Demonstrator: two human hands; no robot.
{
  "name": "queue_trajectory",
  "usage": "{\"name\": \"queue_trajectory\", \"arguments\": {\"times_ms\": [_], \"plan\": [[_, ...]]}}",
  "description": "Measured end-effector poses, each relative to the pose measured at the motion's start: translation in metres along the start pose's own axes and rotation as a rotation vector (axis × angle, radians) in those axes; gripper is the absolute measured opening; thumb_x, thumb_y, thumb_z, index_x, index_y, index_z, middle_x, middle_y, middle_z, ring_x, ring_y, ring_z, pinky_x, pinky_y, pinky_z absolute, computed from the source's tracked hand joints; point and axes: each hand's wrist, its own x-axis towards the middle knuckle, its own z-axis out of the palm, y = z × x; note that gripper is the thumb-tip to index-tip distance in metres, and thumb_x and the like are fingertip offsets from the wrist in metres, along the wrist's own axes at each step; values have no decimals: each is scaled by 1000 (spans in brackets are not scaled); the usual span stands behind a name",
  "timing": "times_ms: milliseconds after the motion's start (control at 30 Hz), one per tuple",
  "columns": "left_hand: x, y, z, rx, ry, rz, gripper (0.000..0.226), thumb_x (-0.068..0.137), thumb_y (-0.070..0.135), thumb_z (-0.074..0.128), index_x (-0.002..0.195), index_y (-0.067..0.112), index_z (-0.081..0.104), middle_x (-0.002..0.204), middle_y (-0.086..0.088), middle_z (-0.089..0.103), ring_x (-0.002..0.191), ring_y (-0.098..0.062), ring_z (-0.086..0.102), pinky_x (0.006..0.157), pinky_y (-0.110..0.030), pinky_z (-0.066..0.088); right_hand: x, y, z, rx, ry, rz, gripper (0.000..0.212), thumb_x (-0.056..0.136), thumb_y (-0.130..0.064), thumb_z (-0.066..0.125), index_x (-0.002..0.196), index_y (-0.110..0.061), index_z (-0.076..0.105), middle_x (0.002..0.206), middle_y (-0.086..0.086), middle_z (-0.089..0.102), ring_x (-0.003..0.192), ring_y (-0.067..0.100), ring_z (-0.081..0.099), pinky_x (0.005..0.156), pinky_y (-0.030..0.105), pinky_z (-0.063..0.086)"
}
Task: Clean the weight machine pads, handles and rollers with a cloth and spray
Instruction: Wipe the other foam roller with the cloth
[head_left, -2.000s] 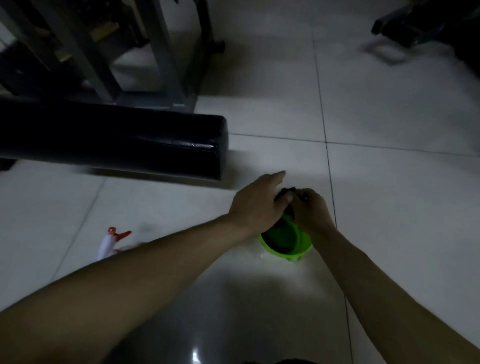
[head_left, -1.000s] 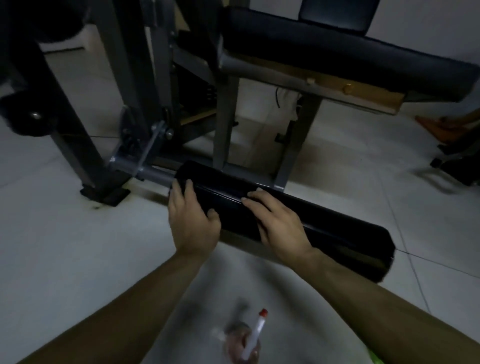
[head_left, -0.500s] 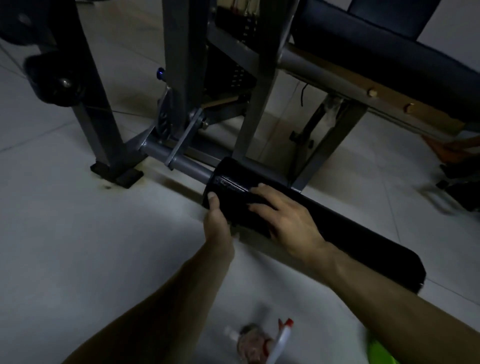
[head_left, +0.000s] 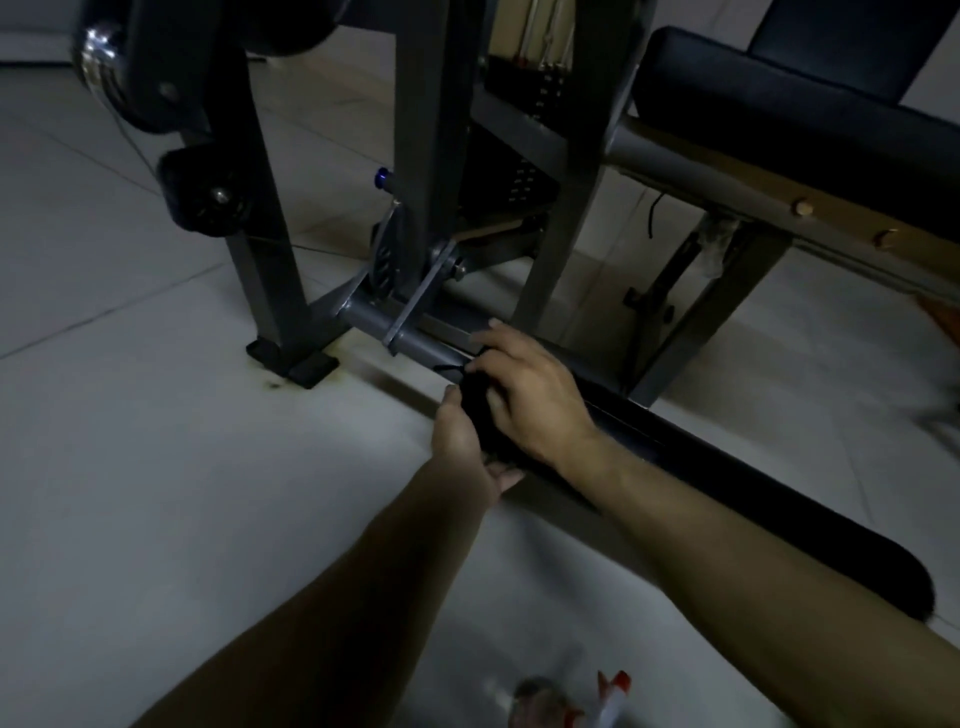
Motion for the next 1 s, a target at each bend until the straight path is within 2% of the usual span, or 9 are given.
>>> {"name": "queue_trajectory", "arguments": {"times_ms": [100,233,300,400,500,667,833,900,1000], "plan": [[-10,8,-1,133,107,120,57,94,54,60,133,14,58,124,-18,68,115,-38,64,101,-56,51,-15,3,-9,22,-18,55,39,85,-5,66,122,-14,66,152,7,50,149,25,36,125,39,29],[-29,21,7,425,352,683,45,96,18,65,140,19,55,134,2,61,115,-18,63,76,-20,52,-27,7,-29,228,43,215,59,83,5,63,137,-19,56,139,-2,57,129,12,52,113,26,41],[-44,29,12,488,170,860,44,95,13,66,137,24,57,121,8,64,109,-12,65,68,-11,45,-32,9,-43,459,66,406,56,87,3,66,136,-22,55,130,-5,62,117,4,59,105,19,45],[-62,28,23,614,-214,810,41,97,9,65,134,24,56,105,4,68,89,-10,67,57,-10,47,-41,15,-60,771,52,611,43,87,6,72,120,-20,63,112,-2,71,101,3,69,95,22,54],[-63,14,36,834,-274,802,9,97,15,68,106,18,67,82,1,69,71,-8,63,53,-20,47,-49,23,-75,910,98,744,39,84,7,76,113,-17,68,103,2,75,93,9,72,88,24,57],[-59,-5,51,840,-278,1021,17,92,6,74,88,23,72,85,7,72,79,-1,69,72,-17,55,-65,30,-86,1053,194,1083,15,88,-5,76,102,-8,73,92,16,78,76,26,75,71,35,61],[-47,-34,35,1352,-357,1516,19,89,6,72,104,15,80,108,6,62,102,-6,62,93,-18,51,-61,18,-98,1845,318,1246,26,100,-24,53,102,-3,67,89,15,74,71,26,72,73,36,56],[-47,-34,29,1392,-365,1477,25,90,8,67,110,16,79,114,8,60,107,-9,61,94,-25,54,-58,14,-95,1731,301,1169,20,99,-22,60,111,-7,66,98,13,74,82,25,72,75,35,57],[-46,-24,17,1312,-264,1404,30,88,12,60,109,19,80,114,10,60,109,-9,61,95,-30,54,-54,13,-82,1190,372,990,38,94,-4,70,129,-17,62,114,4,70,102,15,70,90,31,60]]}}
